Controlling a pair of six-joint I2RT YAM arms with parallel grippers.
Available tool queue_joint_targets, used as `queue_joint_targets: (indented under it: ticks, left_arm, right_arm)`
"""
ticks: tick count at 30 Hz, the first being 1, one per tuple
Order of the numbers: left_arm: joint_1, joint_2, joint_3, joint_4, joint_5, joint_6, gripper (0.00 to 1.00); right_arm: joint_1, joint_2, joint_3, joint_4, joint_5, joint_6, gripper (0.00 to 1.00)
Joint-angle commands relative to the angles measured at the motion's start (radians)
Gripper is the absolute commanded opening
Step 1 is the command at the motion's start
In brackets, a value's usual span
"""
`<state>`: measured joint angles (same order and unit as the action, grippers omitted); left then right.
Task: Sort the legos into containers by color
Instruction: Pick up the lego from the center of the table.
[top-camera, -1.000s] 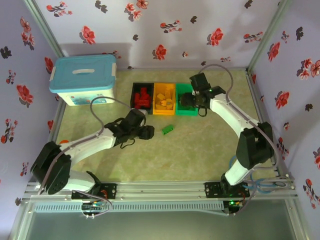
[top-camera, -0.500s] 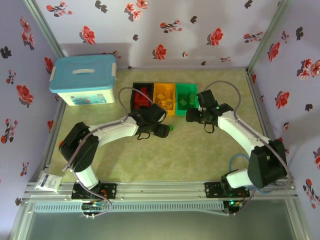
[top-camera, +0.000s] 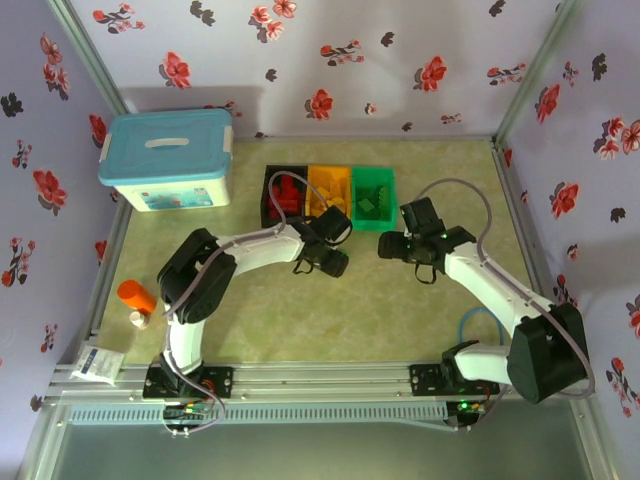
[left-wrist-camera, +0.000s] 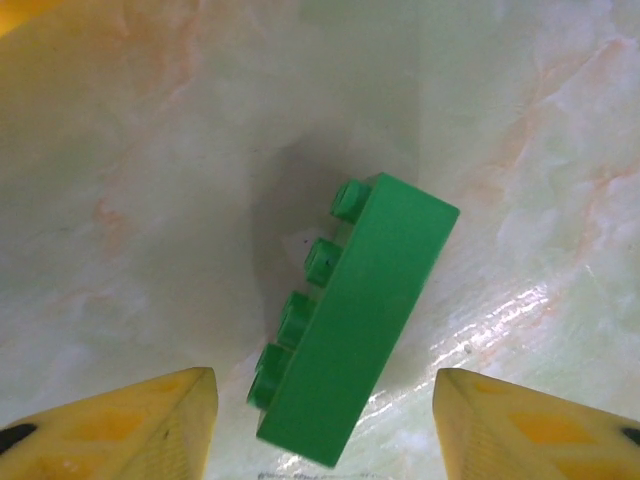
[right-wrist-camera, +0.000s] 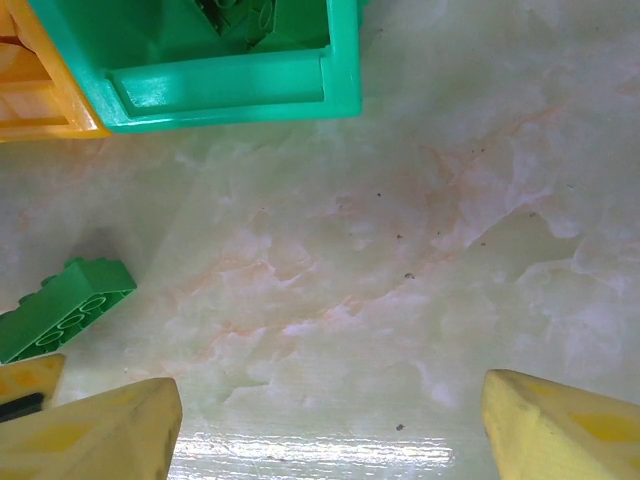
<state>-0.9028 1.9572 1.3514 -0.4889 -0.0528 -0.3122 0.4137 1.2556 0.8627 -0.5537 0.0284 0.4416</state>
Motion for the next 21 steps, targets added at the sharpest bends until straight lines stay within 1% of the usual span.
queue_joint_targets:
  ticks: [1,4,8,10,14,21]
  left_arm:
    - [-0.01,0.035,0.04,-0.04,-0.018,0.031,0.53]
    - [-0.011,0.052,0.066,-0.049,-0.024,0.036,0.45]
    - [-0.015,0.063,0.097,-0.06,-0.032,0.041,0.26]
    - [-0.016,0.065,0.113,-0.066,-0.039,0.044,0.21]
    - [-0.016,0.056,0.144,-0.069,-0.046,0.05,0.18]
    - [-0.016,0.036,0.241,-0.076,-0.044,0.051,0.16]
  right_arm:
    - [-0.004,-0.034,-0.017,0.011,0.006,0.019,0.79]
    - [-0.004,-0.042,-0.026,0.01,0.013,0.022,0.79]
    - [-0.007,-0.051,-0.043,0.012,0.016,0.022,0.79]
    - [-0.009,-0.057,-0.051,0.015,0.02,0.022,0.79]
    - [-0.02,-0.068,-0.078,0.015,0.078,0.063,0.77]
    - [-0.045,-0.093,-0.147,0.04,0.097,0.11,0.77]
